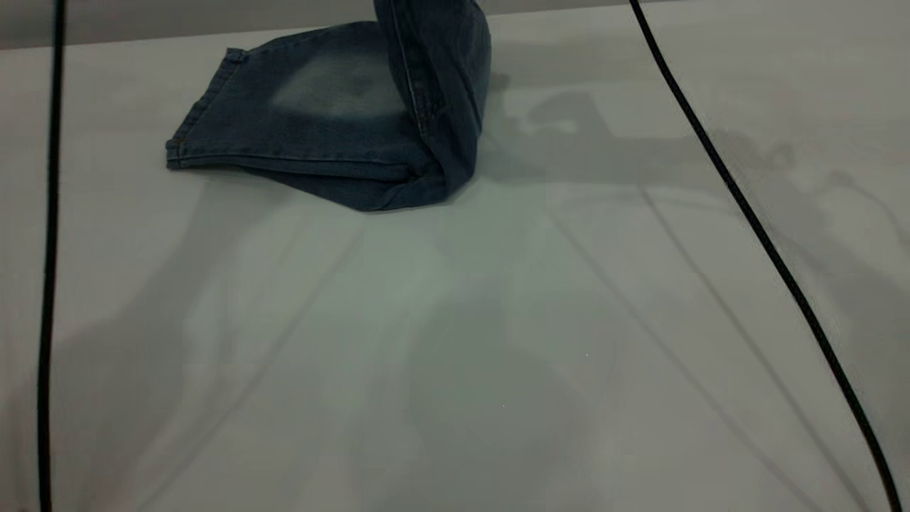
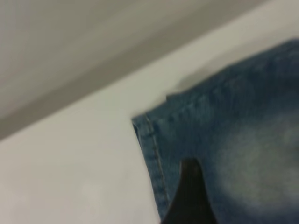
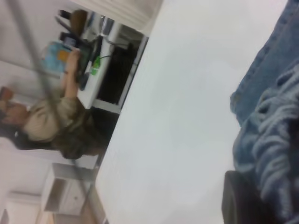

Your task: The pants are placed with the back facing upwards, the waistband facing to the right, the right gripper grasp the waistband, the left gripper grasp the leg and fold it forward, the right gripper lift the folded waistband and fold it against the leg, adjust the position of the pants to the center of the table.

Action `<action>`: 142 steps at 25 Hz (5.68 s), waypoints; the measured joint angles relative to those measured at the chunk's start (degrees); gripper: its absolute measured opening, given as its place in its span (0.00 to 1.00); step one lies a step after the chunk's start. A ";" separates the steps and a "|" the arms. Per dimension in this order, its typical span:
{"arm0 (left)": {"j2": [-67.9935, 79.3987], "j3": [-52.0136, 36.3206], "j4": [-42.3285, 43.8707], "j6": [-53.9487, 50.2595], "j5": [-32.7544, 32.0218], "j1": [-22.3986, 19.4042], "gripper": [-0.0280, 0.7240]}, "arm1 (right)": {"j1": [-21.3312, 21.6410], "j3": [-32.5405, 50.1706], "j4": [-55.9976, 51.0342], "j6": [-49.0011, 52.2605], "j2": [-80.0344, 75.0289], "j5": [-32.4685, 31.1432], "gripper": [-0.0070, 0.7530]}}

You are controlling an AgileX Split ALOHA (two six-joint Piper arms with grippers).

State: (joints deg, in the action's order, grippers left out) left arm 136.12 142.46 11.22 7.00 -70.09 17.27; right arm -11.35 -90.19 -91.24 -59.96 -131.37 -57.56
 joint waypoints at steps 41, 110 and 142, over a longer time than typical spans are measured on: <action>-7.68 0.05 -6.71 0.23 0.06 0.11 0.73 | -13.23 -8.01 -8.75 -4.66 -10.83 15.68 0.78; 19.94 -0.09 -9.21 4.74 0.27 0.05 0.73 | 4.90 -26.80 83.43 50.43 38.73 -12.44 0.78; 22.58 -0.23 -19.53 -0.66 -0.14 9.08 0.73 | 4.90 -26.80 83.48 50.43 38.73 -12.44 0.78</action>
State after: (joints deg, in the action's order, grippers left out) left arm 158.69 142.23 -8.30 6.34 -70.23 26.35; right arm -6.45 -116.98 -7.76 -9.53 -92.64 -70.01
